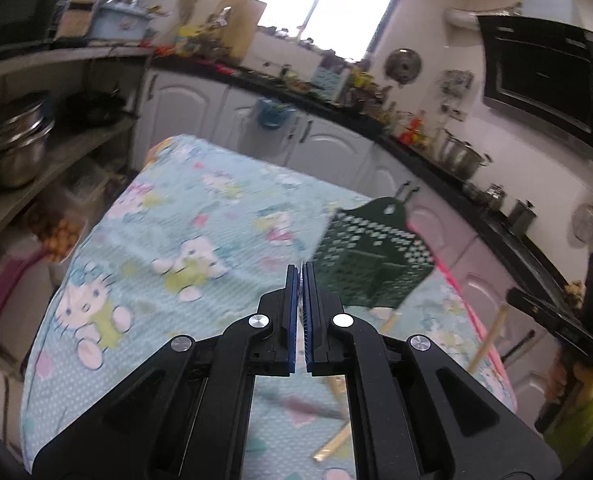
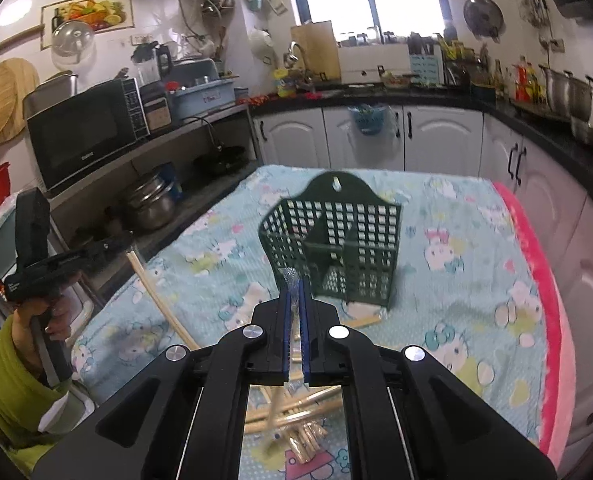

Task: Organize utensils
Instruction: 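Lift the held chopsticks with both tools and carry them above the green caddy, then lower the chopsticks into the caddy slots and open both tools, then withdraw both tools from the caddy back toward the chopstick pile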

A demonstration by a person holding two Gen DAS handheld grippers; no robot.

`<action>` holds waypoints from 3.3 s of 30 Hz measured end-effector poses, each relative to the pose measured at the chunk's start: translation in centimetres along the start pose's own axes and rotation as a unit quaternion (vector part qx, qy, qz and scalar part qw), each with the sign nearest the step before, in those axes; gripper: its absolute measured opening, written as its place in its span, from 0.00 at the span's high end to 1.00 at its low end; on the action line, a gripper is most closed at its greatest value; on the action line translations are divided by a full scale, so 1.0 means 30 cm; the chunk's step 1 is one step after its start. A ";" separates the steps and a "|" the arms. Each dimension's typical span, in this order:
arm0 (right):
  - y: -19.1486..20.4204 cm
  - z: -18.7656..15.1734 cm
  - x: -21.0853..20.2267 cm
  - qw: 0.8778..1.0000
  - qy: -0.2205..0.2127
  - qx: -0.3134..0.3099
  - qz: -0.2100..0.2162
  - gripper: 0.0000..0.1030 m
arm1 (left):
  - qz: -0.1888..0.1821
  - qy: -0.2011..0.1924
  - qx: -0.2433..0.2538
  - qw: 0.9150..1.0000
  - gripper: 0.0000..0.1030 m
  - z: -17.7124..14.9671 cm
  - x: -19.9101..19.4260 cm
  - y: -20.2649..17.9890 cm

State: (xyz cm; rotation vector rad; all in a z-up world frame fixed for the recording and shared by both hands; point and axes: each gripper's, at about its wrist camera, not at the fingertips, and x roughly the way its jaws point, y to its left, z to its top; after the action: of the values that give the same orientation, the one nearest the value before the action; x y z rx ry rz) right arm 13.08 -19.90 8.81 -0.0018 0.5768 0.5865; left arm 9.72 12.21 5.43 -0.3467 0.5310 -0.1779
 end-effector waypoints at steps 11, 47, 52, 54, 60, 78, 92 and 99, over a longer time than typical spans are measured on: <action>0.041 0.086 -0.064 0.999 -0.042 -0.015 0.003 0.96 | -0.074 -0.013 0.070 0.995 1.00 0.063 -0.010 -0.250; -0.124 0.551 -0.061 0.986 -0.161 -0.018 -0.037 0.96 | -0.101 -0.071 0.141 0.982 1.00 0.491 0.183 -0.593; -0.162 0.573 -0.011 0.986 -0.164 -0.010 -0.044 0.96 | -0.091 -0.065 0.142 0.983 1.00 0.500 0.239 -0.581; -0.174 0.575 0.021 0.986 -0.160 -0.005 -0.047 0.96 | -0.083 -0.063 0.141 0.984 1.00 0.500 0.260 -0.562; -0.206 0.559 0.128 0.988 -0.142 0.009 -0.051 0.96 | -0.061 -0.048 0.133 0.988 1.00 0.490 0.336 -0.493; -0.248 0.437 0.311 0.990 -0.096 0.016 -0.100 0.60 | -0.027 -0.002 0.117 0.993 0.73 0.360 0.474 -0.375; -0.276 0.329 0.166 0.985 -0.121 0.024 -0.124 0.26 | 0.024 -0.039 0.087 0.995 0.10 0.312 0.329 -0.299; -0.256 0.270 0.107 0.985 -0.120 0.021 -0.124 0.19 | 0.038 -0.040 0.082 0.995 0.10 0.256 0.269 -0.273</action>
State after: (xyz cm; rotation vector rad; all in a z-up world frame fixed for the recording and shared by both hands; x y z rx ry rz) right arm 23.44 -23.34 12.77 0.0368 0.3468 0.3252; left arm 19.96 4.69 10.91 -0.1716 0.4456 -0.1323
